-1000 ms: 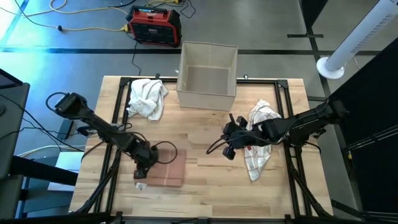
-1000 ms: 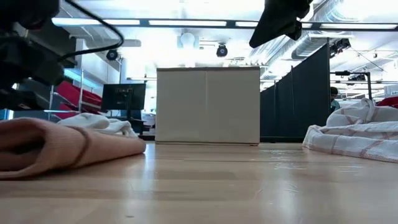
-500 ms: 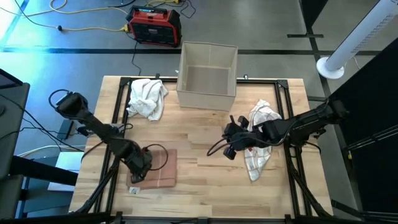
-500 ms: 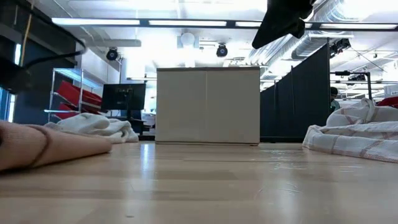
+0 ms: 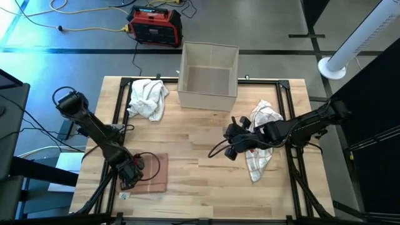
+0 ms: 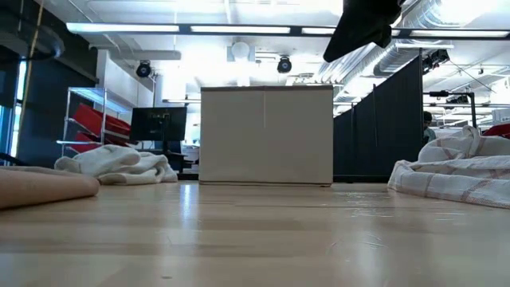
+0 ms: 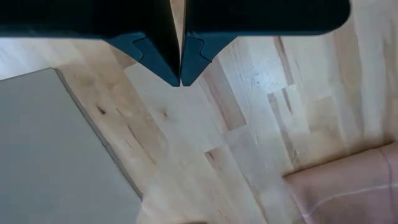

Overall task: Fold towel
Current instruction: Fold the brown towel, then fold the right white towel

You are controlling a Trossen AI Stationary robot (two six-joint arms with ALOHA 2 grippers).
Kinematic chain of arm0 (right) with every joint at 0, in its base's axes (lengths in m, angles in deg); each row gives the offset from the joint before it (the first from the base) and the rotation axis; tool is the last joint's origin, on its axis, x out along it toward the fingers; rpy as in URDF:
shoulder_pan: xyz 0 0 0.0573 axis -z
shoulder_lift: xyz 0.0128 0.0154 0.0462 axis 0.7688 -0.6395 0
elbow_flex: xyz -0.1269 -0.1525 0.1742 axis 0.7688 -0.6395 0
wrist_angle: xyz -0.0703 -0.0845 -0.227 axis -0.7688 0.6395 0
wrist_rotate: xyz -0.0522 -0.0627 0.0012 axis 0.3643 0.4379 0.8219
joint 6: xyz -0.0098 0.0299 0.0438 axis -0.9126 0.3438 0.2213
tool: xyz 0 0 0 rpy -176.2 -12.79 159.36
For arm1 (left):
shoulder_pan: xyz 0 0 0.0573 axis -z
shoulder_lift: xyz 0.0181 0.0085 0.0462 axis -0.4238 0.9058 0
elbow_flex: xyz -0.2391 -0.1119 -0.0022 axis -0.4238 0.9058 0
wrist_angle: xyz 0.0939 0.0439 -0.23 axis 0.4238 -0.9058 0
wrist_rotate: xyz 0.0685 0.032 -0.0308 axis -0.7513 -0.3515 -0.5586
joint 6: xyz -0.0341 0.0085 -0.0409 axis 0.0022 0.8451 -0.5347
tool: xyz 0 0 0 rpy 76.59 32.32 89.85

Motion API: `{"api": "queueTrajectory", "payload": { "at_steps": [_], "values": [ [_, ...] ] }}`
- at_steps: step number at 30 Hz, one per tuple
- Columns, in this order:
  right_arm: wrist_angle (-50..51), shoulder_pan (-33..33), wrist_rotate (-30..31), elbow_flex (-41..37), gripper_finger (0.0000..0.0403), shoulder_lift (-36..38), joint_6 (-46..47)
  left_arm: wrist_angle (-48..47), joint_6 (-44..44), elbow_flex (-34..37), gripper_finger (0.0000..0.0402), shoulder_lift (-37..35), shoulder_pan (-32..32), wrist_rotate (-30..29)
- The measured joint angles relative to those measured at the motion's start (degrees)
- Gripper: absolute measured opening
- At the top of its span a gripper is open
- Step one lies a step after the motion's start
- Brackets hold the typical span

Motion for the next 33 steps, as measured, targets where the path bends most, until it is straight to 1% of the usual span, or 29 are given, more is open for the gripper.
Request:
{"api": "queueTrajectory", "payload": {
  "at_steps": [5, 7, 8, 10, 12, 14, 16, 18, 20, 22, 24, 27, 31, 33],
  "values": [
    [3.1, 0.1, -3.6, 0.0, 0.0, 0.2, 0.2, -14.4, 1.8, -8.6, 0.0, -2.2, -2.4, -4.5],
    [4.6, 0.1, -6.7, 0.0, 0.0, 0.7, 1.8, -18.2, 2.4, -12.3, 0.0, -3.1, -3.7, -8.7],
    [6.1, 0.1, -8.6, 0.4, 0.0, 1.2, 3.0, -18.6, 2.5, -13.9, 0.0, -3.7, -4.3, -11.8],
    [10.8, 0.1, -13.0, 1.8, 0.0, 1.7, 6.6, -17.4, 2.6, -16.1, 0.0, -4.8, -5.8, -18.8],
    [17.0, 0.1, -18.0, 3.2, 0.0, 1.8, 11.1, -14.4, 3.7, -16.8, 0.0, -5.9, -7.4, -25.1],
    [23.4, 0.1, -22.3, 3.9, 0.0, 1.8, 16.2, -9.1, 6.6, -16.5, 0.0, -6.8, -9.1, -29.4],
    [27.6, -0.3, -27.1, 3.9, 0.0, 1.8, 21.8, -4.0, 10.5, -15.4, 0.0, -7.4, -11.3, -31.8],
    [29.7, -0.9, -32.5, 2.9, 0.0, 1.8, 27.3, 1.7, 14.6, -13.7, 0.0, -7.5, -13.8, -32.2],
    [29.4, -1.7, -37.8, 1.6, 0.0003, 1.6, 31.2, 7.0, 18.3, -11.7, 0.0, -7.4, -16.2, -31.6],
    [28.2, -3.3, -40.8, 0.1, 0.0015, 1.2, 34.0, 12.1, 20.8, -9.4, 0.0, -7.4, -18.7, -30.4],
    [27.4, -5.7, -41.9, -1.5, 0.0038, 0.4, 35.9, 16.1, 22.5, -7.1, 0.0, -7.4, -20.6, -28.8],
    [24.6, -8.9, -42.8, -3.7, 0.0087, -0.8, 38.9, 19.6, 24.1, -4.4, 0.0, -7.4, -23.2, -26.4],
    [14.4, -12.4, -43.0, -8.2, 0.0152, -2.2, 41.9, 22.0, 26.0, -2.2, 0.0, -7.4, -25.6, -22.5],
    [9.6, -13.7, -42.5, -10.5, 0.0177, -3.0, 42.9, 22.6, 27.2, -1.8, 0.0, -7.4, -26.4, -20.6]
  ]
}}
